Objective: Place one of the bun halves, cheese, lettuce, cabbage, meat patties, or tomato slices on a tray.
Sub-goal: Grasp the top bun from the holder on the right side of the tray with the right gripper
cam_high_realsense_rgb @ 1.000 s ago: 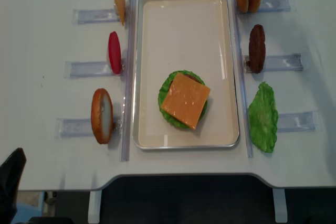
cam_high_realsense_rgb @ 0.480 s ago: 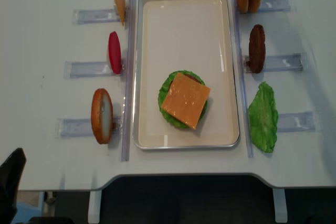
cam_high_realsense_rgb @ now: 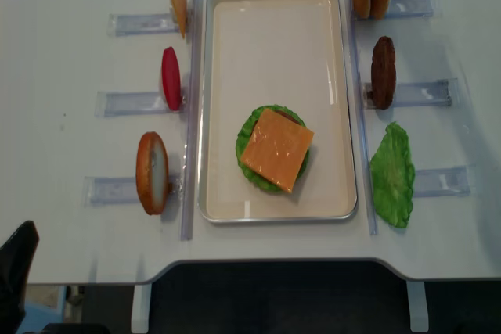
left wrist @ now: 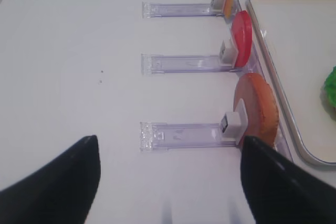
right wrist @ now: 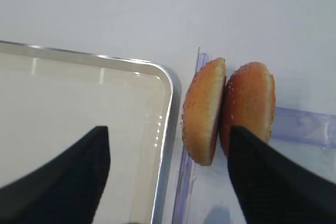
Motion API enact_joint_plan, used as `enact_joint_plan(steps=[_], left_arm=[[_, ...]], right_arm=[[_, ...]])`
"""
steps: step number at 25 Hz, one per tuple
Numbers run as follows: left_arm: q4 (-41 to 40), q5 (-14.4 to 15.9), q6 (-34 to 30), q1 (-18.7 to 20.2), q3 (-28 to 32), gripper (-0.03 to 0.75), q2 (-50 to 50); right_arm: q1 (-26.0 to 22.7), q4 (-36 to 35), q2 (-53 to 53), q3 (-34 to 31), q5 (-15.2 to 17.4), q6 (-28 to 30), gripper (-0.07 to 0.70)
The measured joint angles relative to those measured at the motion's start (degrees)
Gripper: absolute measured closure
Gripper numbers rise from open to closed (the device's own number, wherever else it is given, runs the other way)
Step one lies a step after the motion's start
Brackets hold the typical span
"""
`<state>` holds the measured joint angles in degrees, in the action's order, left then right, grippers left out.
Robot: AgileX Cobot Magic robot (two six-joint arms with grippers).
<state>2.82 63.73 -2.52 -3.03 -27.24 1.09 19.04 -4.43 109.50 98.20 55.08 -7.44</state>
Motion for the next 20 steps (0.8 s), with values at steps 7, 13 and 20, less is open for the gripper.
enact_joint_plan(steps=[7,13,20], left_arm=[[0.0,0.0,0.0,0.0,0.0,0.074,0.0],[0.0,0.0,0.0,0.0,0.0,0.074,0.0],[0.0,0.0,0.0,0.0,0.0,0.074,0.0]], right_arm=[[0.0,0.2,0.0,0.0,-1.37,0.0,0.165],[0.0,1.39,0.42,0.0,-1.32,-0.66,0.165],[0.0,1.39,3.02,0.0,-0.3,-0.66,0.165]])
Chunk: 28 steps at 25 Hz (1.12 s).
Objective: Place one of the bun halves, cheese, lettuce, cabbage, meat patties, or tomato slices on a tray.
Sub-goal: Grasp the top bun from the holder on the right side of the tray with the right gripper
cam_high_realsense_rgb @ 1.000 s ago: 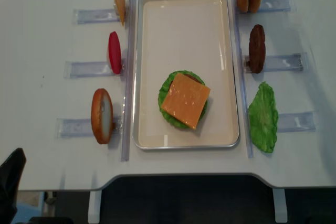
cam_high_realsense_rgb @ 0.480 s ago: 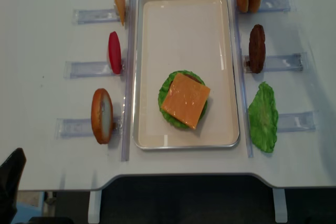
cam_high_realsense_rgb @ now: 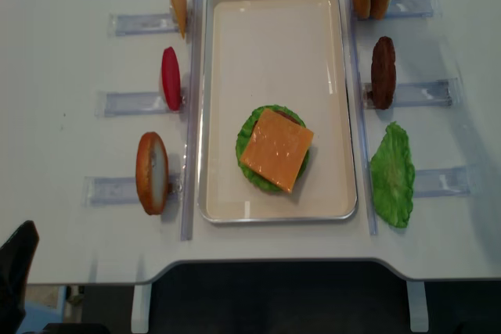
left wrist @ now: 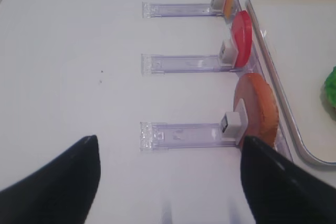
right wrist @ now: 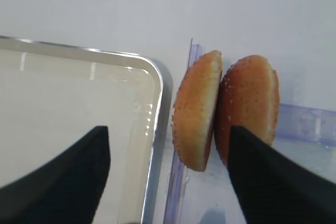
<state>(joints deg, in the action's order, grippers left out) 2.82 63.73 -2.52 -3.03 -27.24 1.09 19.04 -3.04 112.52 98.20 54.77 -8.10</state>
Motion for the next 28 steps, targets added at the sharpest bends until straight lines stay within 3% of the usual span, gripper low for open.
enact_joint_plan(steps=[28], left_arm=[[0.0,0.0,0.0,0.0,0.0,0.074,0.0]], right_arm=[[0.0,0.0,2.27,0.0,-1.26,0.0,0.166]])
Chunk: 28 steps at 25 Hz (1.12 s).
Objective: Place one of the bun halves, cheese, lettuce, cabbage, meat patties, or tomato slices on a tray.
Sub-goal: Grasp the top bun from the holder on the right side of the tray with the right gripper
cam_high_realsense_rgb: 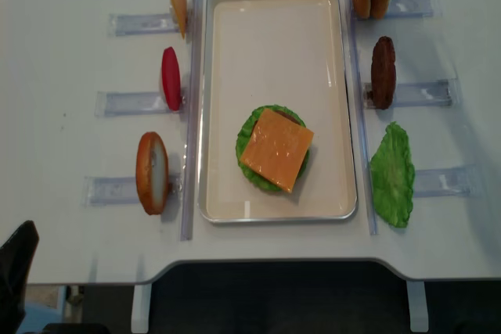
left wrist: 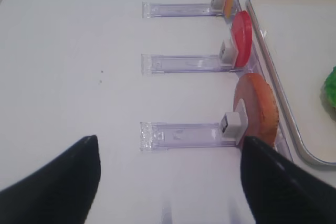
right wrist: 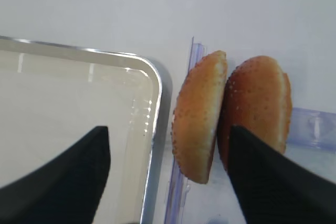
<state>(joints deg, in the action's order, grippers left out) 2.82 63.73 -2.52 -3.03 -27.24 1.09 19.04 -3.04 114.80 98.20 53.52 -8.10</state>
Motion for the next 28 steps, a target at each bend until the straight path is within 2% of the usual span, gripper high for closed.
enact_joint_plan(steps=[28], left_arm=[[-0.05,0.0,-0.05,0.0,0.0,0.074,0.0]], right_arm=[[0.0,3.04,2.36,0.0,0.01,-1.3,0.166]])
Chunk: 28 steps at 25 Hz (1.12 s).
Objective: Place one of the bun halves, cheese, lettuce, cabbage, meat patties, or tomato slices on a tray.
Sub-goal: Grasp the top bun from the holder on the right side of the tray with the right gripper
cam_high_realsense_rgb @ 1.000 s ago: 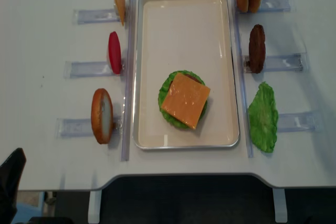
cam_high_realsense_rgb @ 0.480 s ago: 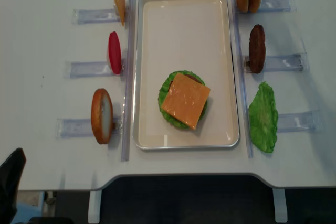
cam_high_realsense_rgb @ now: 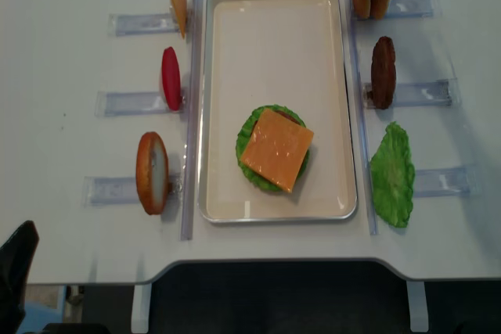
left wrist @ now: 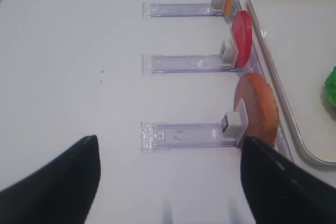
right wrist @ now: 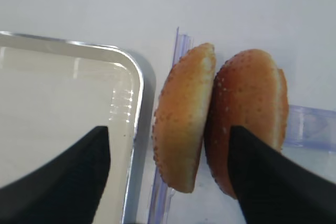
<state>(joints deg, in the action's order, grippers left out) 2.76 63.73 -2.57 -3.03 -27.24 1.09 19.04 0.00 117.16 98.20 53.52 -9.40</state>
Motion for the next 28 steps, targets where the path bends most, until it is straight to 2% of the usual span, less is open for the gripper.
enact_joint_plan(steps=[28], left_arm=[[0.0,0.0,-0.04,0.0,0.0,0.074,0.0]], right_arm=[[0.12,-1.51,0.0,0.0,-0.22,-0.43,0.166]])
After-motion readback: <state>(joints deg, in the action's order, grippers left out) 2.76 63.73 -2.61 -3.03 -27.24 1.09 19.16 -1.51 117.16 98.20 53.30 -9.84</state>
